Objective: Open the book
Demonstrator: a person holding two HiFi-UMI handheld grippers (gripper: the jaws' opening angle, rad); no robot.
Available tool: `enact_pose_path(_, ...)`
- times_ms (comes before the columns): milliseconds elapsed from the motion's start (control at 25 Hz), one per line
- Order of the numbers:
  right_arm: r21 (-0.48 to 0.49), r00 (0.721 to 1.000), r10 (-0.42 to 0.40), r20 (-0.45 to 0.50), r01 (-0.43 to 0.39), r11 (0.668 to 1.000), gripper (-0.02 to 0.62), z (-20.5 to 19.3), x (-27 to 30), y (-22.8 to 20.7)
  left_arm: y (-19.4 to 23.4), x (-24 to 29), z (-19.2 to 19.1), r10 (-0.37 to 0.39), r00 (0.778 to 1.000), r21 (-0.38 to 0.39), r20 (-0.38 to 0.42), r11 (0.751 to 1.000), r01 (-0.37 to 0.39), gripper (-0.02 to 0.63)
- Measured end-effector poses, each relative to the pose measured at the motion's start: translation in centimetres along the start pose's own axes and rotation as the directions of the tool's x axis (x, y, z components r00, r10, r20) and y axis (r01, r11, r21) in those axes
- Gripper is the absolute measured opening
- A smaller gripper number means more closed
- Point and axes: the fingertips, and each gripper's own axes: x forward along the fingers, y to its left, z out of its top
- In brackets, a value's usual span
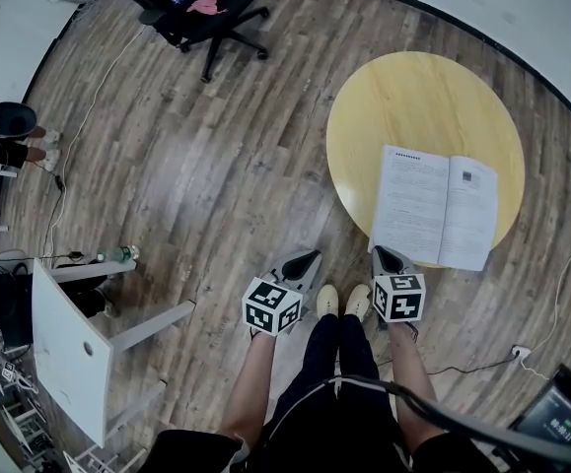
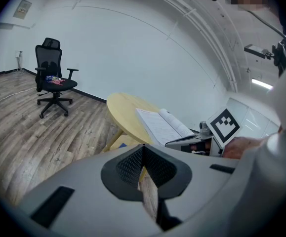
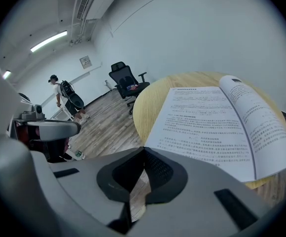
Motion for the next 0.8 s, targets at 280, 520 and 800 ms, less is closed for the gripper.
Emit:
enact_pose_path(280,-0.006,1.0,0.015,0.025,-0.015,1.0,0.007,0.2,-0.4,0.3,-0.2,0.0,0.2,0.002,1.0,0.005,0.004,1.0,-0.002,-0.002)
enact_pose_path(520,-0.006,0.999,0.014,0.036,-0.014,1.0,0.006,0.6,-1.1,0.1,-0.7,0.0,0.7,0.004,1.0,0.012,0.01,1.0,-0.004,-0.002)
enact_pose_path(800,0.001,0.998,0.014,0.06,-0.014,1.0,0.007,1.2,-2.2,0.0,-1.3,-0.2,1.6,0.002,1.0,0.027,0.022,1.0,-0.003,-0.002)
